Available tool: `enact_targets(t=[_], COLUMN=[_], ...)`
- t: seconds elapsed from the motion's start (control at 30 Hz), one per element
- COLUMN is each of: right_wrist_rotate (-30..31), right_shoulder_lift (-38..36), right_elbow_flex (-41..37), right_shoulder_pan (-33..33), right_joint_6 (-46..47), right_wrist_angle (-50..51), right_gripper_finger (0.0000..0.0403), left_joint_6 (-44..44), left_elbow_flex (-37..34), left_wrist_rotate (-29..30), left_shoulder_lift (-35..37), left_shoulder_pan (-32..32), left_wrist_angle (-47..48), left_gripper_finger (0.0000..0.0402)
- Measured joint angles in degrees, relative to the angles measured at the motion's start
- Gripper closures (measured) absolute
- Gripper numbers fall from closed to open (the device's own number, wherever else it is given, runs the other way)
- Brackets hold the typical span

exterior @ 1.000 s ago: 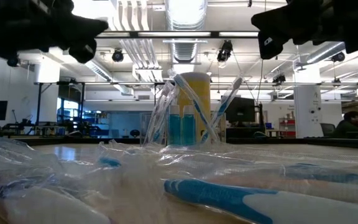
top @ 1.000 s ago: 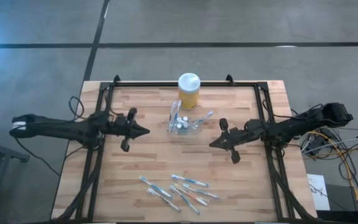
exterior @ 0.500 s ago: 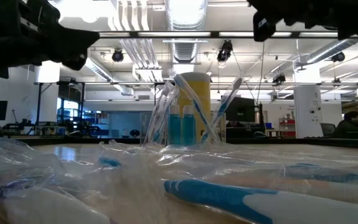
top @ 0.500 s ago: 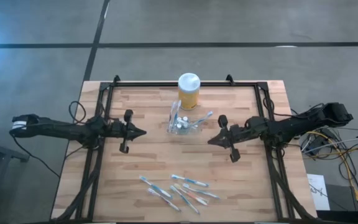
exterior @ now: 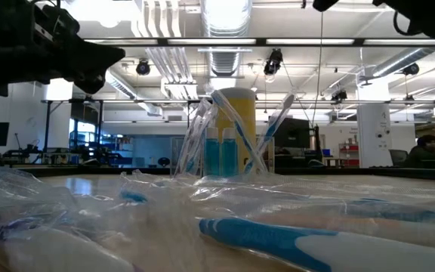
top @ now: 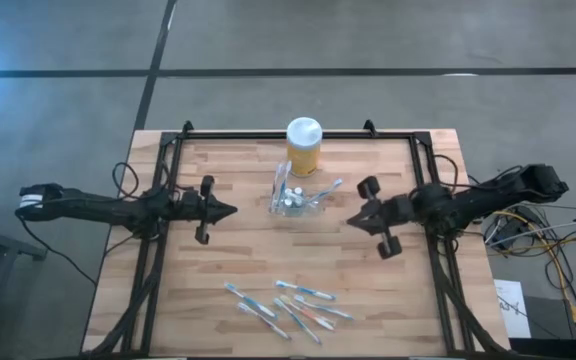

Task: Pick & Place toothbrushing station
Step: Put the blue toothbrush into the transparent organizer

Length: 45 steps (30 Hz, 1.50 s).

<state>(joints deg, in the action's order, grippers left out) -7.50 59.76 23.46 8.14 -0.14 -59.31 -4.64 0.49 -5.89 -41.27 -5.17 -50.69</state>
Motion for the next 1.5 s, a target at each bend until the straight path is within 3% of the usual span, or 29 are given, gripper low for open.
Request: enact_targets(t=[0.23, 0.37, 0.9, 1.03, 1.3, 1.5], right_wrist_rotate=[0.15, -0.12, -0.32, 0.01, 2.72, 2.5], right_shoulder_lift=[0.3, 2.21, 3.48, 3.39, 3.35, 3.02], right_elbow_flex=[-7.16, -12.77, -16.77, -17.16, -16.25, -12.74], right_shoulder_pan=[0.12, 0.98, 1.76, 1.73, 1.73, 1.73], right_joint_6=[-1.51, -4.35, -4.59, -4.51, 0.45, 6.57], right_wrist_angle=[-15.95, -29.84, -30.45, -24.2, -7.7, 13.66], right_gripper_finger=[0.039, 0.039, 0.039, 0.039, 0.039, 0.039], left_joint_6=[-0.04, -1.39, -3.59, -5.29, -1.8, -1.43], left_elbow_flex=[0.0, 0.0, 2.38, 6.84, 20.87, 25.15], left_wrist_rotate=[-0.09, -0.18, -0.23, -0.98, -1.53, -1.53], left_shoulder_lift=[-0.11, -0.16, -1.1, -1.14, -1.34, -1.34], left_shoulder_pan=[0.0, 0.0, 0.0, 0.0, 0.0, 0.0], left_wrist_angle=[0.26, 0.31, 0.75, 7.9, 42.56, 52.08], left_gripper_finger=[0.0394, 0.039, 0.0389, 0.0393, 0.0389, 0.0388])
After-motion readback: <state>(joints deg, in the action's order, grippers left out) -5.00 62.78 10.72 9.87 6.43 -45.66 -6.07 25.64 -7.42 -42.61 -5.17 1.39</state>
